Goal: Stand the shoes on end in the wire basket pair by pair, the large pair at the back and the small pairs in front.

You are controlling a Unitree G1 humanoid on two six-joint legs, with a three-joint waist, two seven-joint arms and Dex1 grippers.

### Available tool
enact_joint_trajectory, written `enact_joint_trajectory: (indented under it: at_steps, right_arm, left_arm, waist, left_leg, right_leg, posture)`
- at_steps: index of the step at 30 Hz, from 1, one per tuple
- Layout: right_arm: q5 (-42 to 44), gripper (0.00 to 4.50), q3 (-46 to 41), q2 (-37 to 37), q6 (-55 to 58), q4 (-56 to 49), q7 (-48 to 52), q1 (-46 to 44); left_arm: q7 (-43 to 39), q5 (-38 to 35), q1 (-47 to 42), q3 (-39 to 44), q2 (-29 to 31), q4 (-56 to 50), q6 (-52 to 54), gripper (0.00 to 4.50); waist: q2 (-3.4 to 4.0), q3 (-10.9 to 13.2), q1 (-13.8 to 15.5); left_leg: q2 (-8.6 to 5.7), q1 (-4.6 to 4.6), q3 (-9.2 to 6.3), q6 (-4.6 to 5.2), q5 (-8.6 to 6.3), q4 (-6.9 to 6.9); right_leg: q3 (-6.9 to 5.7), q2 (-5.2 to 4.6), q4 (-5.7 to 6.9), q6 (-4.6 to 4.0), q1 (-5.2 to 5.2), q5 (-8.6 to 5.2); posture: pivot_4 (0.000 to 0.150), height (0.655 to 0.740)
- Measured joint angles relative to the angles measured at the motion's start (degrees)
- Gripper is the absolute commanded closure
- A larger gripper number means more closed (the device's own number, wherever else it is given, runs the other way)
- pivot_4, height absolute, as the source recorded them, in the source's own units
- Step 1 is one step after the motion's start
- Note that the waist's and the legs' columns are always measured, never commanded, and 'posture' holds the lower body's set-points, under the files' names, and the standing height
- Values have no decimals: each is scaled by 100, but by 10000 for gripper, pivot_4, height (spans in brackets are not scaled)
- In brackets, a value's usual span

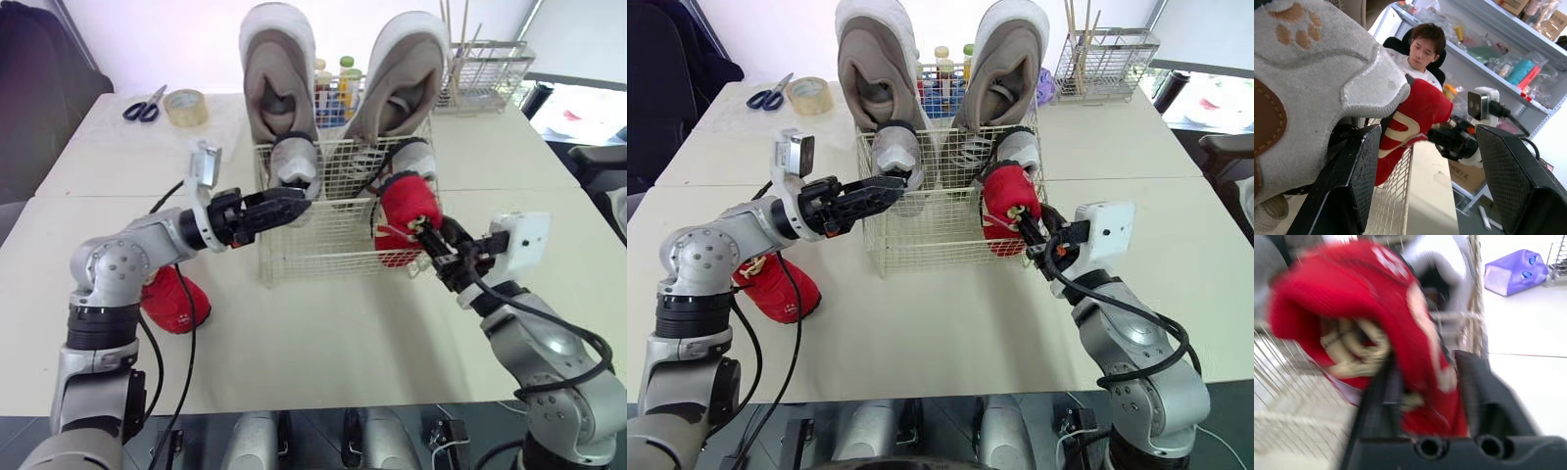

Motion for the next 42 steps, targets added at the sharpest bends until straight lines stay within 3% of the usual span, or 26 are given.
enact_joint_trajectory:
  at_steps: [6,10,19,27,32,37,42]
  right_arm:
    - [-136,24035,132,-460,-524,-5,509,267]
    - [-13,24035,-272,-809,-690,-7,888,533]
    - [793,24035,-818,-1217,-661,3,1521,848]
    - [1629,24035,-1247,-2011,-480,-6,2373,1631]
    - [1461,24035,-1041,-2086,-730,179,2406,1111]
    - [1246,24035,-868,-2260,-900,390,2196,36]
    - [1184,24035,-226,-2213,-784,314,1821,-514]
  left_arm:
    - [18,0,1,5,8,-32,0,13262]
    - [16,46,1,5,0,-25,-4,13262]
    - [-79,135,1,0,-37,-9,-4,13262]
    - [-83,159,33,44,84,-17,1,13262]
    - [-43,159,87,91,94,-52,5,13262]
    - [43,153,204,204,136,-105,24,13262]
    - [70,150,206,225,130,-121,24,13262]
  waist:
    - [-2,-1,13]
    - [-3,-1,36]
    - [-3,-1,30]
    - [-4,-1,31]
    - [-3,-1,26]
    - [-4,0,37]
    - [-4,0,33]
  left_leg:
    - [2,1,-1,0,0,0]
    - [0,0,-2,1,0,2]
    - [2,1,-2,1,0,2]
    - [1,3,-4,3,-1,3]
    - [2,5,-5,3,-1,3]
    - [2,5,-7,2,-1,3]
    - [0,2,-6,2,-1,4]
  right_leg:
    - [0,1,0,0,1,0]
    - [-1,0,-2,0,5,0]
    - [0,1,-1,0,4,0]
    - [0,0,-2,0,7,0]
    - [0,0,-2,0,9,0]
    - [-2,0,-1,0,9,0]
    - [-3,-3,-3,0,9,0]
  posture:
    - [1500,7400]
    - [1500,7400]
    - [1500,7400]
    - [1500,7400]
    - [1500,7400]
    - [1500,7400]
    - [1500,7400]
